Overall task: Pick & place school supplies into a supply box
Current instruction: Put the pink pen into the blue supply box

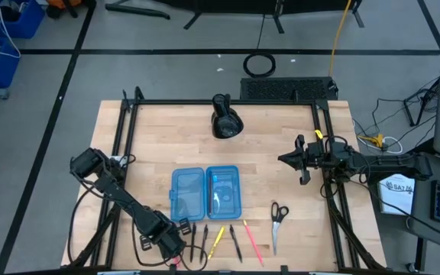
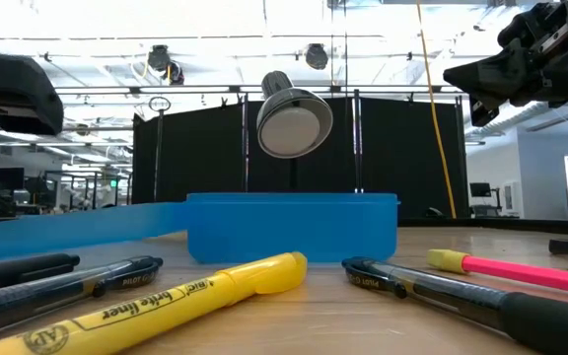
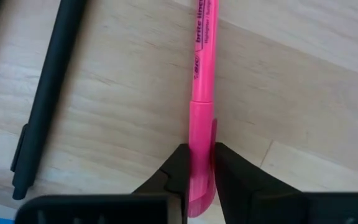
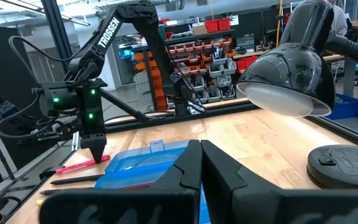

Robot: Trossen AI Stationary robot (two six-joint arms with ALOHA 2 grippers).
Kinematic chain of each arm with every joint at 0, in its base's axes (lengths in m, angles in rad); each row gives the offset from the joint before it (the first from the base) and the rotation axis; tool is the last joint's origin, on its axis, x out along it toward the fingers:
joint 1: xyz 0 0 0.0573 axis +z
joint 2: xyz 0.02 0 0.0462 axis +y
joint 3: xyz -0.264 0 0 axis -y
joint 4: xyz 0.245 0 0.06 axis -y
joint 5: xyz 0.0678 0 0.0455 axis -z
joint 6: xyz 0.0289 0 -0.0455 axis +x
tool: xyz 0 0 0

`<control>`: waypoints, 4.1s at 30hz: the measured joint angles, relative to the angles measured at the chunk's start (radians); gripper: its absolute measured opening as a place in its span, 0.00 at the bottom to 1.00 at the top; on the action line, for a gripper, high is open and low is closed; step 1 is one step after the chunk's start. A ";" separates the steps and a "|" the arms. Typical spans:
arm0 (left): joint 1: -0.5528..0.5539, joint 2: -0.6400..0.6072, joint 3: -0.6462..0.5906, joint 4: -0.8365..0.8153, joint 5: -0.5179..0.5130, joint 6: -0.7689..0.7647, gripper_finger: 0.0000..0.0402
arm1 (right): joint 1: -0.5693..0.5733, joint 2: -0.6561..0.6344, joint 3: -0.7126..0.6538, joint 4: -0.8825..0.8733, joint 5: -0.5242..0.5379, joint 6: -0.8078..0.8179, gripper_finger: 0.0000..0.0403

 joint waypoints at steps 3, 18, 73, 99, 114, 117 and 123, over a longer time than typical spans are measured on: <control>-0.014 0.000 0.000 -0.001 -0.029 -0.006 0.15 | 0.000 0.000 0.000 0.000 0.000 0.000 0.00; -0.085 0.004 0.042 -0.052 -0.187 -0.090 0.13 | 0.000 0.000 0.000 0.001 0.000 0.026 0.00; 0.155 0.000 0.461 -0.607 -0.675 0.258 0.13 | 0.000 0.000 0.000 -0.039 -0.003 0.051 0.00; 0.556 0.000 0.323 -0.049 -0.246 0.916 0.13 | 0.000 0.000 0.000 -0.006 -0.001 -0.008 0.00; 0.621 0.001 0.128 0.079 -0.223 0.970 0.13 | 0.000 0.000 0.000 -0.003 0.003 -0.028 0.00; 0.635 0.001 0.113 0.081 -0.220 0.975 0.13 | 0.000 0.000 0.000 0.015 0.004 -0.030 0.00; 0.657 0.022 0.109 0.105 -0.193 1.006 0.13 | 0.000 0.000 0.000 0.023 0.004 -0.030 0.00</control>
